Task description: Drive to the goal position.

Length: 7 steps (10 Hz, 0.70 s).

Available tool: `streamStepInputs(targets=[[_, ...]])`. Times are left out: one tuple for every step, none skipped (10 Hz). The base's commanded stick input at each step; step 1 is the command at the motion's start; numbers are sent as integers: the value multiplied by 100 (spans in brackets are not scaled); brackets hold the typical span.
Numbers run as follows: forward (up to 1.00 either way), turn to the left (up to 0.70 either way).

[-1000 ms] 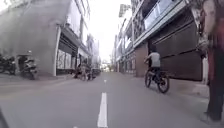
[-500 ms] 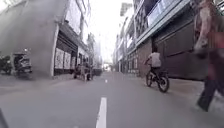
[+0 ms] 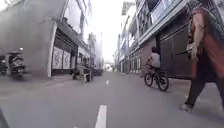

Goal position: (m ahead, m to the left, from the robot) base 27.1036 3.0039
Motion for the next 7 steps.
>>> streamStepInputs(targets=[[100,0],[100,0],[100,0],[100,0],[100,-4],[100,-38],[100,-39]])
